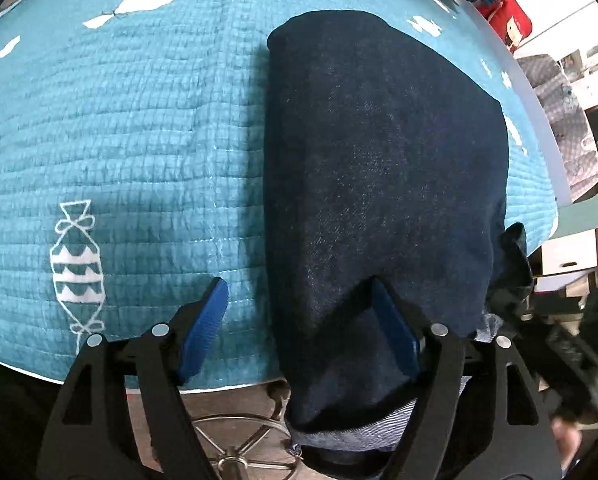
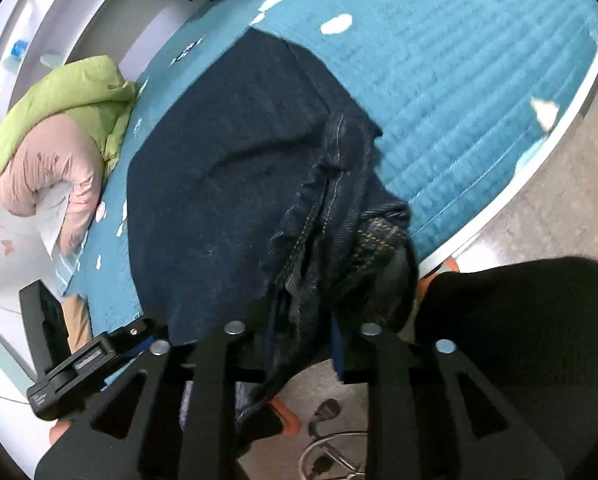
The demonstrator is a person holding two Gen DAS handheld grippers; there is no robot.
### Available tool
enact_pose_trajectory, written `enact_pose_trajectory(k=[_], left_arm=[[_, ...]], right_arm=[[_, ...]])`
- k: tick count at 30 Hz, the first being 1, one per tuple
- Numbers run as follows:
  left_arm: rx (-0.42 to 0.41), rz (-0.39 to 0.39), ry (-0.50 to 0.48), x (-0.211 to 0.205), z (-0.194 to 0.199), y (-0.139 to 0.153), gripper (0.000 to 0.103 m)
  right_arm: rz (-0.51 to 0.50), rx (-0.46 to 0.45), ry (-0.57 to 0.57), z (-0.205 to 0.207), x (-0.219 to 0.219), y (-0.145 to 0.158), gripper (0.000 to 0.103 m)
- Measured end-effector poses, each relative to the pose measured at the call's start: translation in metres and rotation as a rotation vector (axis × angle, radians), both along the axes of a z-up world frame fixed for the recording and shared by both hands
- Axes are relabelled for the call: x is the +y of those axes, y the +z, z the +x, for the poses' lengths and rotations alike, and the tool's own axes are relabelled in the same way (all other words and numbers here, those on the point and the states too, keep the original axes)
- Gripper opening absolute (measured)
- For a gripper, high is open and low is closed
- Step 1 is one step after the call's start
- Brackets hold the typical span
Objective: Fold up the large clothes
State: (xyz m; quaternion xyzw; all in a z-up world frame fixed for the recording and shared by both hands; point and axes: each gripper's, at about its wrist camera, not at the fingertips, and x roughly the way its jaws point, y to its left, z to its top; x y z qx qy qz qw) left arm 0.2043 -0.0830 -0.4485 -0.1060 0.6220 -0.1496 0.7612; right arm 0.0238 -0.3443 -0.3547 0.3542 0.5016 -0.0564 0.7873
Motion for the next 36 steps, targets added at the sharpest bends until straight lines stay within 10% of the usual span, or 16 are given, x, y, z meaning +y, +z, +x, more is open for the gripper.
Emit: enact_pose_trajectory(k=[6,16,27,31,36], left_arm=[[0.019,0.01,0.015,0.0,-0.001,-0.009,0.079],[0.035,0.015,0.024,-0.005,0.002,-0.01,0.079],[0.149,-0.141,0.14,0.016,0.005,-0.029,0.084],[0.146,-0.2,0.083,0.006,0.0,-0.024,0.073],[0.035,-0.079,-0.009,-0.014,-0.011,-0.008,0.057]], right_arm=[[-0.038,0.024,-0.093,-0.002,-0.048,0.007,0.059],[0.22,0.151,-0.03,0.025,-0.063,-0.05,0.062],[0.197,0.178,0.035,0.035,-0.054,-0.063,0.063],[0.2,0.14,0.07,0.032,-0.041,-0.051,0.036],[0.147,0.055,0.133,0.037,-0.021,-0.022,0.031]])
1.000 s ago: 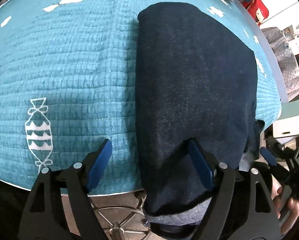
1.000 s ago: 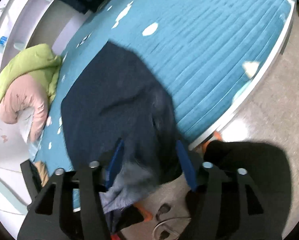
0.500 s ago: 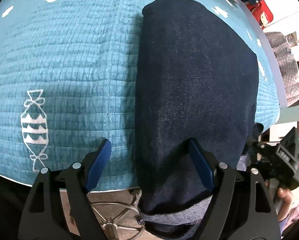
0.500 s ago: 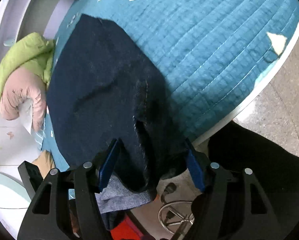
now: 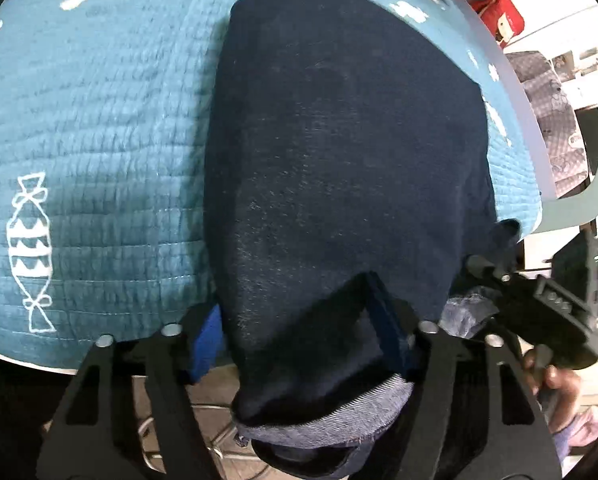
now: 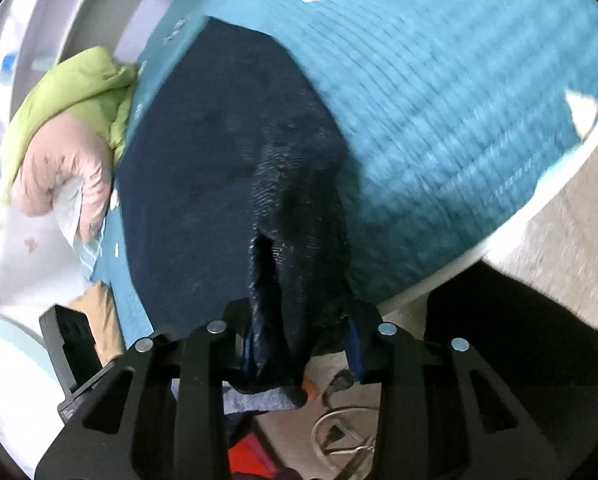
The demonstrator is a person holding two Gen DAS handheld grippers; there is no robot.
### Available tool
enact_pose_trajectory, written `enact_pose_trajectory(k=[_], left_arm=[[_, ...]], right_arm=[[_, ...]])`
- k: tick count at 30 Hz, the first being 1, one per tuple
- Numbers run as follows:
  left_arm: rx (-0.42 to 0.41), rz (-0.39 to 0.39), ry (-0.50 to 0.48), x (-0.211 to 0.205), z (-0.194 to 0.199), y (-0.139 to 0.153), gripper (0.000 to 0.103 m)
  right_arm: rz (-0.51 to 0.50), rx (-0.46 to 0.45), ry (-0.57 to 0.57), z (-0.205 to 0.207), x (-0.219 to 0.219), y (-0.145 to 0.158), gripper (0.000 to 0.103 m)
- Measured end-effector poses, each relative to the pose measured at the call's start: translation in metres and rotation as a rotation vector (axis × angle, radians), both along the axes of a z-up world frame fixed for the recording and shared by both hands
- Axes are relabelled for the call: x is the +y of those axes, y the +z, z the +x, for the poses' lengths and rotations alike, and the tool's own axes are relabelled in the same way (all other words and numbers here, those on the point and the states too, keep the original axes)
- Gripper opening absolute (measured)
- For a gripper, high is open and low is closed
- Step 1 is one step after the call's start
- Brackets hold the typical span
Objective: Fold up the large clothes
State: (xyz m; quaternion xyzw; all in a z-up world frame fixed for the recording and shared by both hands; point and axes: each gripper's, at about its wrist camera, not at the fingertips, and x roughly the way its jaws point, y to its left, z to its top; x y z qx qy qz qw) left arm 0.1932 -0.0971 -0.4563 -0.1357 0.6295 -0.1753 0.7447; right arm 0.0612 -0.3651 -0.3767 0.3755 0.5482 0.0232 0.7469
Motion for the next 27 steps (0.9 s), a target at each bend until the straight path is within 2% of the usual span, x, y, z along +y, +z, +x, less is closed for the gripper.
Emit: enact_pose_trajectory(k=[1,6,8,9,13,15,16,19,21,22,23,24,25,27], left_arm=[[-0.013,-0.003,-0.001,0.002,-0.001,0.004,0.051],[-0.112,-0.019,-0.042,0.004,-0.005,0.039,0.04],[-0.165,-0.027,-0.054,0.004,-0.005,0.058,0.037],[-0.194,-0.033,-0.059,0.005,-0.003,0.069,0.035],[-0.26,-0.059,-0.058,0.007,0.004,0.096,0.032],[-0.269,-0.065,-0.055,0.003,0.011,0.1,0.032],[-0.259,-0.076,-0.042,0.008,0.015,0.1,0.032],[-0.194,-0.086,-0.047,0.003,0.025,0.089,0.03],[-0.138,-0.078,-0.076,-0.004,0.018,0.069,0.03],[-0.114,-0.056,-0.097,-0.009,0.014,0.057,0.029],[-0.088,-0.024,-0.109,-0.014,0.009,0.044,0.029],[-0.077,0.004,-0.109,-0.016,0.006,0.034,0.028],[-0.073,0.025,-0.102,-0.015,0.002,0.023,0.028],[-0.064,0.004,-0.084,-0.009,0.002,0.016,0.028]], right_arm=[[-0.012,-0.021,0.013,0.002,0.004,0.008,0.03],[-0.106,-0.158,0.087,0.022,0.03,0.06,0.026],[-0.119,-0.22,0.101,0.032,0.037,0.081,0.023],[-0.125,-0.24,0.113,0.037,0.037,0.088,0.017],[-0.177,-0.284,0.157,0.063,0.047,0.112,0.016],[-0.183,-0.27,0.164,0.074,0.049,0.115,0.016],[-0.175,-0.254,0.154,0.072,0.041,0.113,0.017],[-0.187,-0.116,0.106,0.068,0.016,0.084,0.022],[-0.202,-0.026,0.074,0.06,0.003,0.054,0.024],[-0.186,0.003,0.057,0.056,-0.002,0.042,0.024],[-0.17,0.068,0.032,0.05,-0.01,0.019,0.024],[-0.173,0.103,0.019,0.046,-0.014,0.007,0.027],[-0.144,0.112,-0.004,0.041,-0.021,-0.006,0.035],[-0.084,0.124,-0.047,0.033,-0.032,-0.021,0.045]])
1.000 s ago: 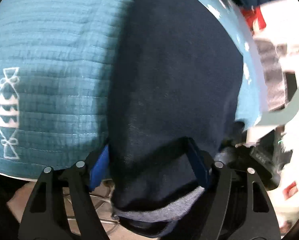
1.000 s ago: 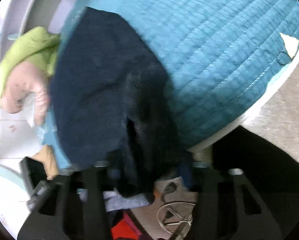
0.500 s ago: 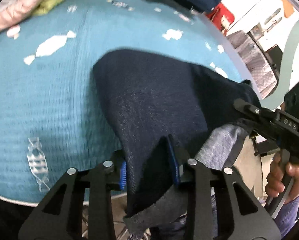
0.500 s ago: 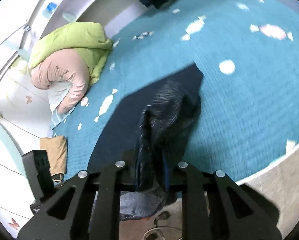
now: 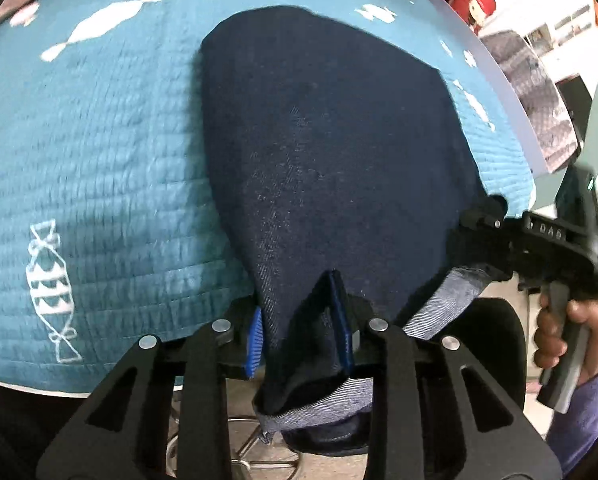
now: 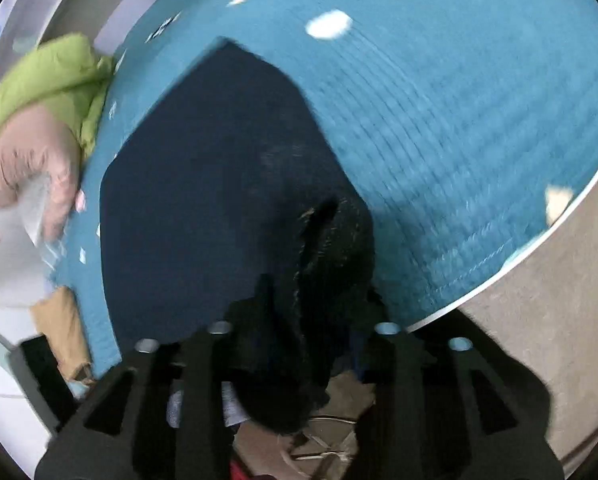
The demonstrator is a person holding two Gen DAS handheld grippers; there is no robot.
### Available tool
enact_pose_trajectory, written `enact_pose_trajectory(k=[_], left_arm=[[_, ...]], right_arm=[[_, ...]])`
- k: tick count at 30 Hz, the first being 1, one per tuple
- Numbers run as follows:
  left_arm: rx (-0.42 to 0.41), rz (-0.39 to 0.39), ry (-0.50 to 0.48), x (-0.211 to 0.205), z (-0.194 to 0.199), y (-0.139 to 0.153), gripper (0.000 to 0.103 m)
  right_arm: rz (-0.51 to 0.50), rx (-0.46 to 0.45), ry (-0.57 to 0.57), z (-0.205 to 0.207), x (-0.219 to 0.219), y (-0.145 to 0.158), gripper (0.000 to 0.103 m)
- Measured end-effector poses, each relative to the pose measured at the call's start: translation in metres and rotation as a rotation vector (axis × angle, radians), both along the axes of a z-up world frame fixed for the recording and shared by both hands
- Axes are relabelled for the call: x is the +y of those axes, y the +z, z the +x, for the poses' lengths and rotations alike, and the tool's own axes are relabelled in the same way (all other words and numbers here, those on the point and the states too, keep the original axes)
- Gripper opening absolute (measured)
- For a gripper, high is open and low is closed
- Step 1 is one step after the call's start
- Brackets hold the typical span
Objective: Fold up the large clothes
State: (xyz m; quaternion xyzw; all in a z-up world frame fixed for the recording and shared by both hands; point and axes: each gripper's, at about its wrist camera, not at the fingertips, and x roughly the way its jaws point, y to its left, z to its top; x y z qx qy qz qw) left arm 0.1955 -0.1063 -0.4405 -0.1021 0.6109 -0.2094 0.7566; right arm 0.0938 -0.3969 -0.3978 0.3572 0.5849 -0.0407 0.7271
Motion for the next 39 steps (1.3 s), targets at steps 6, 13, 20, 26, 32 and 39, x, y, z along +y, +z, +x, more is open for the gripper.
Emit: enact_pose_trajectory(k=[6,13,20,26,32,39], left_arm=[[-0.003,0.03,-0.019,0.003,0.002,-0.001,0.028],[0.006,0.044,-0.01,-0.002,0.001,-0.002,0.029],[0.019,0.043,0.012,-0.005,0.002,-0.003,0.029],[0.078,-0.031,0.061,0.004,0.006,-0.008,0.048],[-0.008,0.001,0.012,-0.001,0.002,0.013,0.028],[-0.177,-0.078,0.035,0.022,0.006,0.075,0.02]], right_arm=[[0.014,0.052,0.016,-0.003,-0.006,-0.019,0.059],[0.015,0.038,0.085,0.011,0.003,-0.026,0.062],[0.048,0.027,0.102,0.014,0.018,-0.025,0.05],[0.035,-0.023,0.14,0.014,0.023,-0.013,0.031],[0.045,-0.18,0.209,0.019,0.061,0.051,0.026],[-0.029,-0.344,0.304,0.046,0.108,0.126,0.025]])
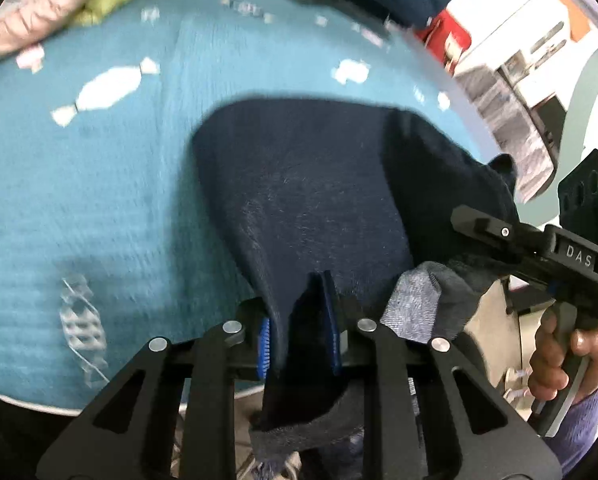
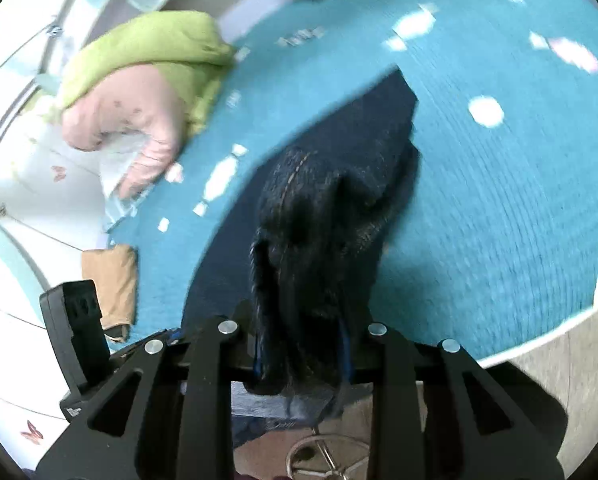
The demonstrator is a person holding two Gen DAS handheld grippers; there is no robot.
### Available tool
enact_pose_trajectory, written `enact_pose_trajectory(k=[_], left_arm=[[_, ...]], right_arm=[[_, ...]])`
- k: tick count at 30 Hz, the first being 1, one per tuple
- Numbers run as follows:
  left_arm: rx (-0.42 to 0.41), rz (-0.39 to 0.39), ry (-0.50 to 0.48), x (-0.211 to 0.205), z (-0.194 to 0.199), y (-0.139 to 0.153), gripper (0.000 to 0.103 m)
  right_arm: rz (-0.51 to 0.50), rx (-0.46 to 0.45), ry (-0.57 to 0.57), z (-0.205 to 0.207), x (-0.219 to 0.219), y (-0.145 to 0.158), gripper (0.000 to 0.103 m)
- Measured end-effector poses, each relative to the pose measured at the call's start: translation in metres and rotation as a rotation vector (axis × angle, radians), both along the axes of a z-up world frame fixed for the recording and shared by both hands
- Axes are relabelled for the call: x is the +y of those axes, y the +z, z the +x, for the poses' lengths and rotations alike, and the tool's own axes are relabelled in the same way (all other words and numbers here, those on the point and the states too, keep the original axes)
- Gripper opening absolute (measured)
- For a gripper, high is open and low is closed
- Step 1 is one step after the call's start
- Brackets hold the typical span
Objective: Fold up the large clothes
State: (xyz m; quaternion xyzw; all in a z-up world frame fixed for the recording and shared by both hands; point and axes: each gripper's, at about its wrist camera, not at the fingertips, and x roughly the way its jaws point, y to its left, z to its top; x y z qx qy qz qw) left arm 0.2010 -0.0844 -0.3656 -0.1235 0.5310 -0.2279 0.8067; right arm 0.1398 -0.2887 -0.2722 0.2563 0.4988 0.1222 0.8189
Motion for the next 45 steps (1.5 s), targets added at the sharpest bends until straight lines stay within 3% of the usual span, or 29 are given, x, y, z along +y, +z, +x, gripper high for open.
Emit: enact_pose_trajectory(k=[11,20,27,34,39,43,45], left_arm=[[-0.128,-0.102,0.069,0.05,0.015,0.057,0.02],[-0.208,-0.081,0.188,0.144,0.028,0.089,0.02],[-0.242,-0.037,0.304,0.248,0.05,0.1,0.02],[-0.301,0.051,0.405,0.373,0.054,0.127,0.02],[-0.398,0.249,0.478,0.473,0.029,0.161,0.02],[-0.408,0.411,0.482,0.536,0.008,0.149,0.02],[-0.333,0.498,0.504,0.574,0.003,0.109,0.02]], right_arm=[[-0.038,-0.135,0.1,0.032,0.05,0.058,0.023],[0.006,-0.169,0.213,0.074,0.137,0.068,0.023],[0.056,-0.187,0.32,0.123,0.241,0.065,0.023],[0.178,-0.237,0.461,0.156,0.387,0.072,0.023],[0.32,-0.291,0.538,0.147,0.487,0.068,0.023],[0.383,-0.173,0.531,0.134,0.55,0.006,0.023],[0.363,-0.005,0.564,0.125,0.585,-0.053,0.023]])
